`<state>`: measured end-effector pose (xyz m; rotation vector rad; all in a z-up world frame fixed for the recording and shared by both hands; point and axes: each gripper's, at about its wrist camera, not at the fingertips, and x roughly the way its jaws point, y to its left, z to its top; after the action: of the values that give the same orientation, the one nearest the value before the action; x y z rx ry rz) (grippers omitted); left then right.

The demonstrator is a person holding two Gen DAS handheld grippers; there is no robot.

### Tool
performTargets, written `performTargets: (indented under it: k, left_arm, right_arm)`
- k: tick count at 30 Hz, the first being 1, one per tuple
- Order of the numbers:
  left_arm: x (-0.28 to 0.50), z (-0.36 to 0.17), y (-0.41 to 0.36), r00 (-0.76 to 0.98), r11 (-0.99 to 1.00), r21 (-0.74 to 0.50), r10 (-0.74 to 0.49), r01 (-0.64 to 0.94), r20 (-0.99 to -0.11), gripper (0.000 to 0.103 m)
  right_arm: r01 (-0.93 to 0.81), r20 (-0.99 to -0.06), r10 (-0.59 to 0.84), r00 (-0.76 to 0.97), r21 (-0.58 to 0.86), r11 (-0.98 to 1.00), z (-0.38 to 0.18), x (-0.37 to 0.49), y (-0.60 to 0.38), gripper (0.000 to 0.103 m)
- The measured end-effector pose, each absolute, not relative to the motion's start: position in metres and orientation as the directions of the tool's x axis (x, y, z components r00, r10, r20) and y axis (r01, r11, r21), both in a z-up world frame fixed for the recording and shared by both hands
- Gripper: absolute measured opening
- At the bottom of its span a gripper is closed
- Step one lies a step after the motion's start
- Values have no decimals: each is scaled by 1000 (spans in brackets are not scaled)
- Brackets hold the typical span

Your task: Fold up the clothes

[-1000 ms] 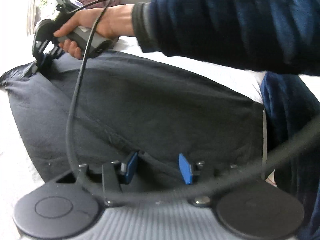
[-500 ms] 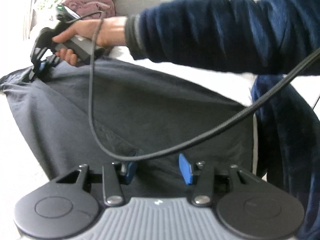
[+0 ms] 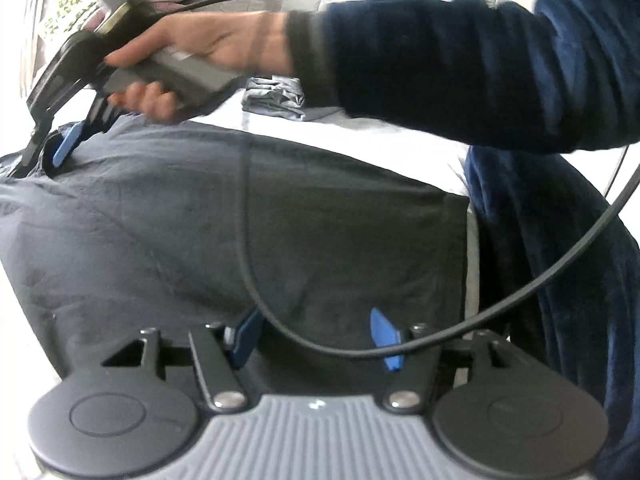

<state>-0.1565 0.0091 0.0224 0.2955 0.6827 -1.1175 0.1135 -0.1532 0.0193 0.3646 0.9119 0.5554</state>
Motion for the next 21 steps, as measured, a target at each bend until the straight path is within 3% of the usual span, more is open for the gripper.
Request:
performTargets:
  k: [3,5,6,8,15,21]
  left_arm:
    - [-159,26,11,263,423,-109,-724,900,-638,61]
    - [-162,30,15,260,415,-106,-728,904,-634,60]
    - [-165,33,20,257,407,-104,-735,908,-628,58]
    - [-171,42,32,252,388,-101,-753,916,-608,56]
    - [-178,57,75,305,421,-62,-743,905,-596,56]
    - [-183,37,65,260,378,-9,-655,926,-710,54]
  right_arm:
    - [-380,-639,635,434,509,772,30,79,-146,46]
    - [-440,-666,634,392,470,765,30,59,-137,39]
    - [-470,-680,632,371,450,760,29,49,-132,28]
    - [-528,-708,625,330,410,743,29,28,-123,22]
    - [-662,-797,570,199,320,678,12,-34,-97,22]
    - [-699,-810,553,198,278,658,10,-79,-95,22]
